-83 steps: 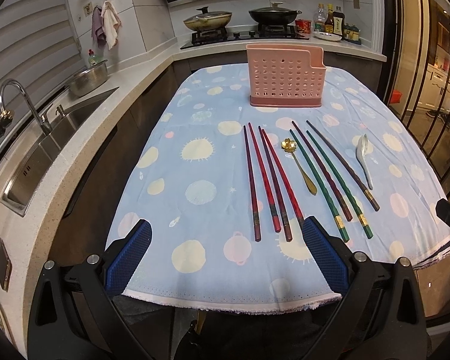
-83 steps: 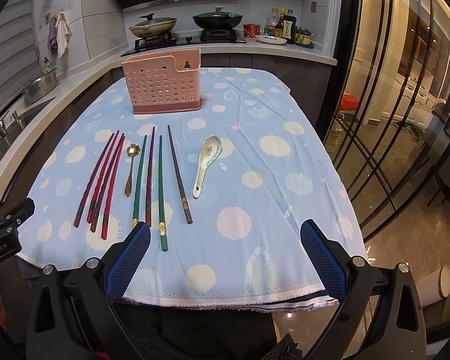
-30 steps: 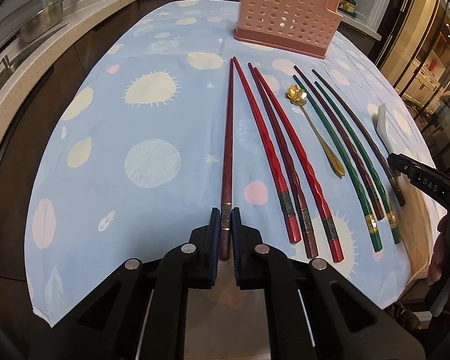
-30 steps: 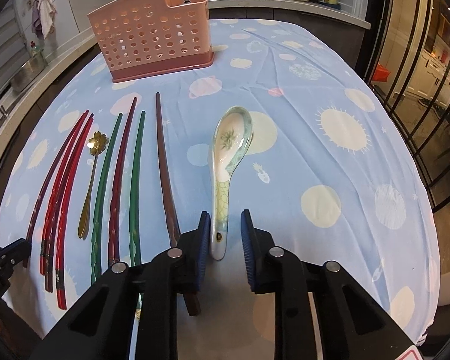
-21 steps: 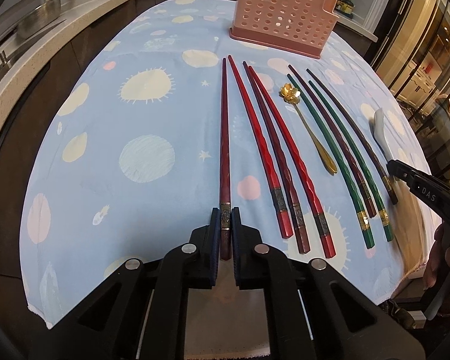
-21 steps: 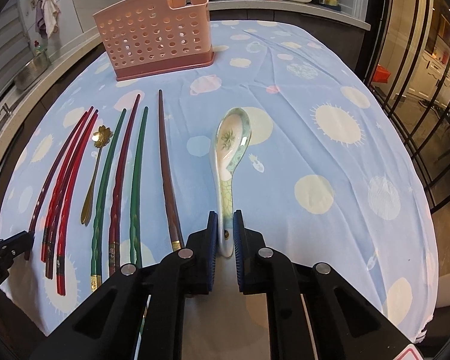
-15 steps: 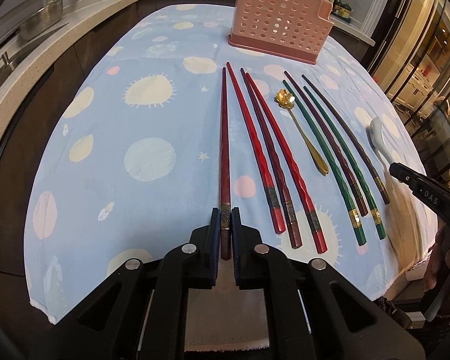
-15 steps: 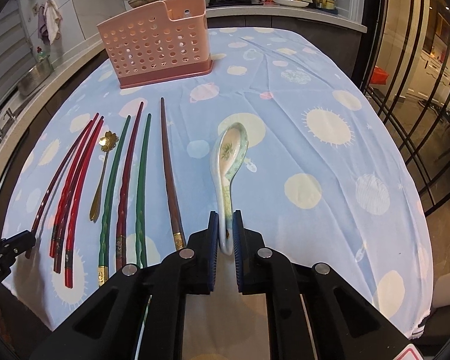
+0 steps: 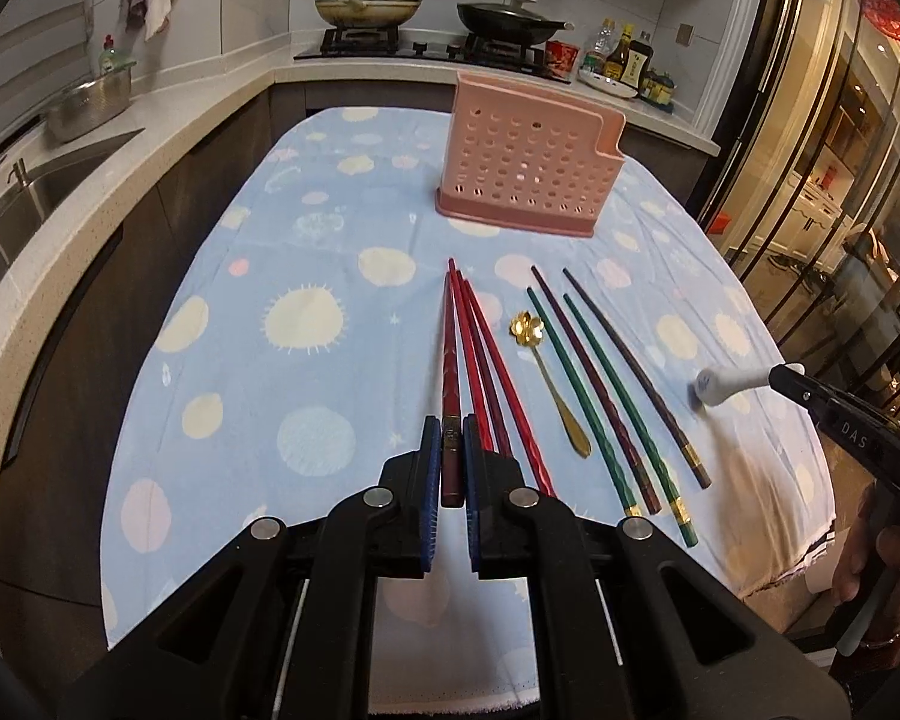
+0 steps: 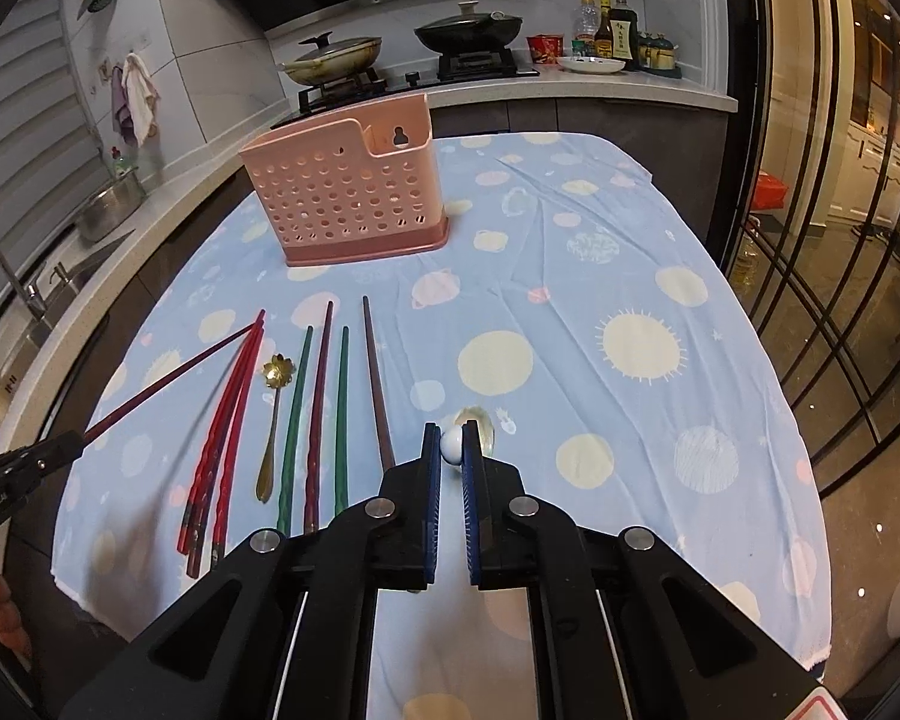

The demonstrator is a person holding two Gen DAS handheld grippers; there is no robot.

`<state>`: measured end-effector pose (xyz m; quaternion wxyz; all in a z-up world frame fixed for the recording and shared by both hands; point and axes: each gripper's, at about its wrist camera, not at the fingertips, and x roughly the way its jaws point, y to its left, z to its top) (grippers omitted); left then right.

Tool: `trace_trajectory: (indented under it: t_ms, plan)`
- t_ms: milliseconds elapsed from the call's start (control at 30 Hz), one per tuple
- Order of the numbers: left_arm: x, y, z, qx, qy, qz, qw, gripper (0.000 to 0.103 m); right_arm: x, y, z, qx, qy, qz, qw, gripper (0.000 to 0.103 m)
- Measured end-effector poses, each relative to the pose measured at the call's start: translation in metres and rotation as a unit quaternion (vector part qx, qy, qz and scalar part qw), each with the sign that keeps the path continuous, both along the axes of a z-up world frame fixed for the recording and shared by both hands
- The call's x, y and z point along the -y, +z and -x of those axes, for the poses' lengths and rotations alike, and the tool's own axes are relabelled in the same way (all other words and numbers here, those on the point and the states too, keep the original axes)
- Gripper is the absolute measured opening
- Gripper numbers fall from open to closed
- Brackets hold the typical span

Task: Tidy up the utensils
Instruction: 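Carry the chopstick and spoon into the pink holder while both tools open to release them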

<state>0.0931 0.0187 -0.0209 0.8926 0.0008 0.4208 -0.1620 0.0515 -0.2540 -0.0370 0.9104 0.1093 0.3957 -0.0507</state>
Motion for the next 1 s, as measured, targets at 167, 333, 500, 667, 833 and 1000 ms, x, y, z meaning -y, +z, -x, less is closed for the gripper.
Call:
trace_trajectory:
  t_ms: [167,333,500,667,833,1000]
  plan:
    - [0.001,0.027,-0.015,0.032,0.004,0.007,0.9995,0.007,0.003,0.014,-0.009,0.017,0.009,-0.011,1.000,0.006]
    - [0.001,0.054,-0.037,0.068,0.013,0.007,0.9976,0.007,0.005,0.032,-0.025,0.038,0.017,-0.013,0.999,0.006]
    - [0.004,0.077,-0.065,0.091,0.017,0.009,0.9957,0.007,0.009,0.048,-0.048,0.051,0.028,-0.019,0.998,0.006]
    - [0.009,0.106,-0.088,0.121,0.015,0.012,0.9924,0.007,0.013,0.069,-0.078,0.068,0.042,-0.023,0.997,0.006]
    - [0.014,0.151,-0.105,0.165,0.015,0.017,0.9859,0.007,0.019,0.098,-0.115,0.091,0.048,-0.026,0.994,0.006]
    - [0.022,0.195,-0.123,0.210,0.017,0.023,0.9773,0.007,0.021,0.124,-0.157,0.115,0.054,-0.041,0.991,0.006]
